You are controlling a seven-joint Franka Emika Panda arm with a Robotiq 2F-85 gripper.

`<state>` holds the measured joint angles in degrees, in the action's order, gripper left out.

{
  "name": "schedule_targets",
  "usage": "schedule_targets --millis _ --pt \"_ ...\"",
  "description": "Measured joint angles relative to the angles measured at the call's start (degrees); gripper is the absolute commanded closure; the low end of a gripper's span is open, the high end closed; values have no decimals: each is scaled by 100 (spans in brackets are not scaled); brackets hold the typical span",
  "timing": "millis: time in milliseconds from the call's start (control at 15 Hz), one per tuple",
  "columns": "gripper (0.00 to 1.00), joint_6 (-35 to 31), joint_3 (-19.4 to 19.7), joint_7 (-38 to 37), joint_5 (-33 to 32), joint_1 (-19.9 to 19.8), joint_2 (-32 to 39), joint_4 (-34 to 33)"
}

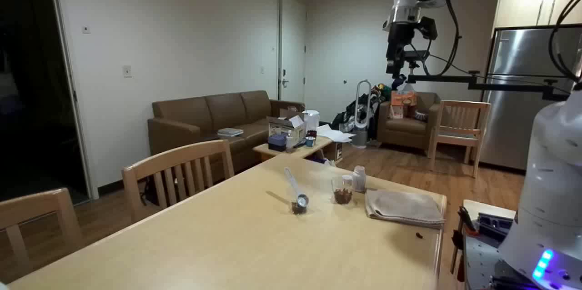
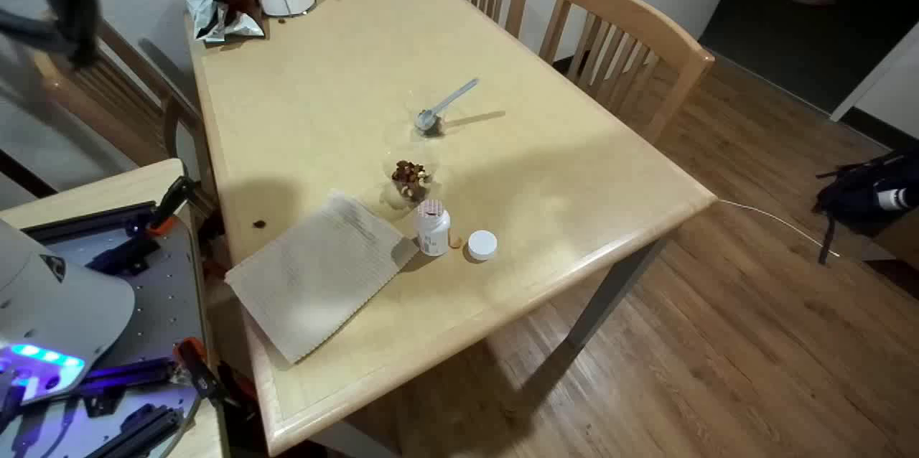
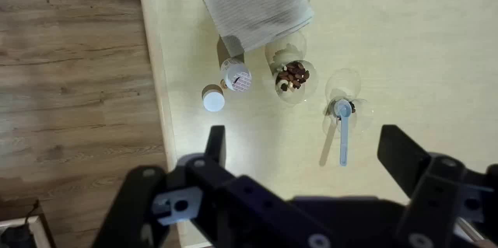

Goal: Take the grey measuring spoon out of the cup on the left, pour the contents in the cup on the left into the cup on the right

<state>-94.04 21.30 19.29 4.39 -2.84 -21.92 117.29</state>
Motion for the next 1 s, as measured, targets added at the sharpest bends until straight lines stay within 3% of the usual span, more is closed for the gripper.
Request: schedule_targets --millis 667,1000 --pt "0 -11 -25 0 -30 -26 1 0" --pt "0 -14 -420 237 -922 -89 159 0"
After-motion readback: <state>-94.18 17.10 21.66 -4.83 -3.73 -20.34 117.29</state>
